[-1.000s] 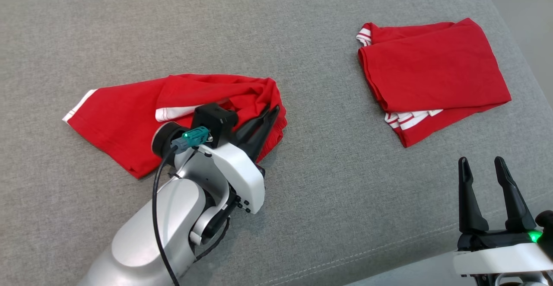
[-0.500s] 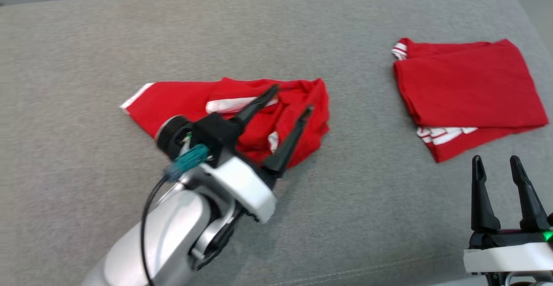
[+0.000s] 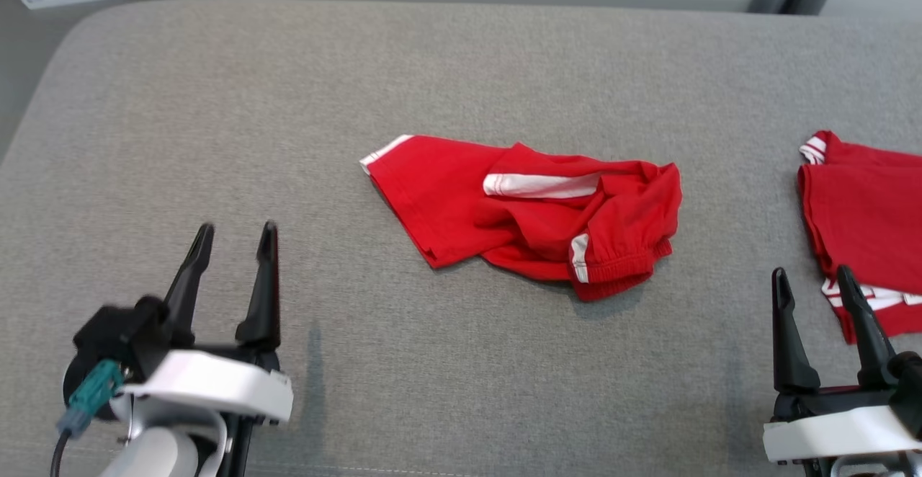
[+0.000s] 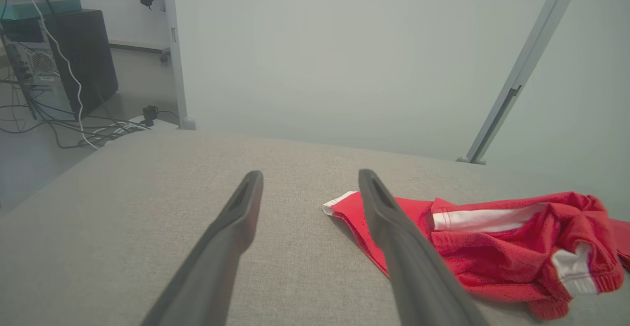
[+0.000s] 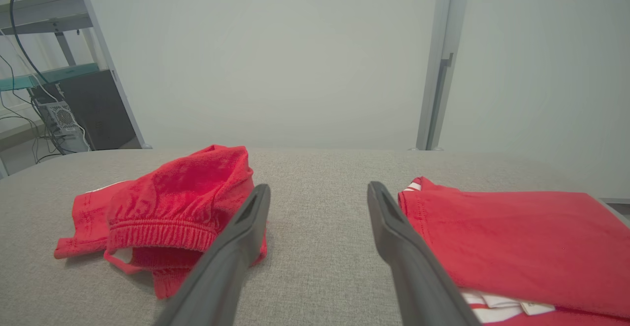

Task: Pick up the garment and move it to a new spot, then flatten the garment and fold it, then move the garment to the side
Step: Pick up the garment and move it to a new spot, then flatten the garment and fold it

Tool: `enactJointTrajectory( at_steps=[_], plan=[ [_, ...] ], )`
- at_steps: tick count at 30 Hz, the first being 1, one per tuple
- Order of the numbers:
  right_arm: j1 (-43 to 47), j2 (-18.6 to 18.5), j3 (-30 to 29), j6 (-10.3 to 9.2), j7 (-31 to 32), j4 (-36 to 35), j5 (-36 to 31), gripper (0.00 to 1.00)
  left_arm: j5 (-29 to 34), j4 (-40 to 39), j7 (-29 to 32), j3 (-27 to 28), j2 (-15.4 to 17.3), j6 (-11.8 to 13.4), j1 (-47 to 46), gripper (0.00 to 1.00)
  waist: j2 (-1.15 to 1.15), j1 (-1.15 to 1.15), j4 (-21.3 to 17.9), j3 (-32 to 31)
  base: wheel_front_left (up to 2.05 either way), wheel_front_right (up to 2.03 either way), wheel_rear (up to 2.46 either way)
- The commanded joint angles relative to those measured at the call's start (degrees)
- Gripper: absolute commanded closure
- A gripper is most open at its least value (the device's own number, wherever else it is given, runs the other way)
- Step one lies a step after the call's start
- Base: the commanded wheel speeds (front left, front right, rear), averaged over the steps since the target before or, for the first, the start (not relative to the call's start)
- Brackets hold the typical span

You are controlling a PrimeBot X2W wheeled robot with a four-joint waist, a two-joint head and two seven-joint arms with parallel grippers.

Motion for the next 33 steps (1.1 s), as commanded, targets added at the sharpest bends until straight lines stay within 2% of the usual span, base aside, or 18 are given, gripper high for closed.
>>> enactJointTrajectory(
  at_steps=[1, 6, 11, 15, 24, 33],
  plan=[
    [-0.71, -0.86, 1.54, -0.01, -0.75, -0.45, -0.7, 0.0, -0.8, -1.34, -1.22, 3.15, 1.36, 0.69, 0.32, 0.0, 0.0, 0.0, 1.62, -1.88, 0.0, 0.0, 0.0],
    [1.92, -0.83, 1.32, -0.01, -0.75, 0.7, -0.98, 0.0, -1.06, -0.51, -3.52, 4.57, 0.76, 1.25, 6.65, 0.0, 0.0, 0.0, 2.52, -4.43, 0.0, 0.0, 0.0],
    [5.79, -0.78, 1.47, -0.01, -0.75, 0.81, -0.46, 0.0, -0.02, 1.34, -4.34, 3.77, 0.52, -1.15, 9.28, 0.0, 0.0, 0.0, 2.54, -7.31, 0.0, 0.0, 0.0],
    [8.37, -0.77, 1.76, -0.01, -0.75, 1.15, -0.16, 0.0, 1.53, 3.73, -4.42, 2.05, 1.69, -3.41, 9.69, 0.0, 0.0, 0.0, 1.3, -9.75, 0.0, 0.0, 0.0],
    [9.77, -0.76, 2.18, -0.01, -0.75, 1.04, -0.36, 0.0, 1.57, 4.99, -3.93, 1.99, 2.33, -3.03, 10.11, 0.0, 0.0, 0.0, -0.17, -11.42, 0.0, 0.0, 0.0],
    [9.55, -0.76, 2.14, -0.01, -0.75, 0.48, -0.11, 0.0, 1.11, 4.76, -3.67, 2.16, 2.24, -2.89, 9.9, 0.0, 0.0, 0.0, 0.35, -10.24, 0.0, 0.0, 0.0]
  ],
)
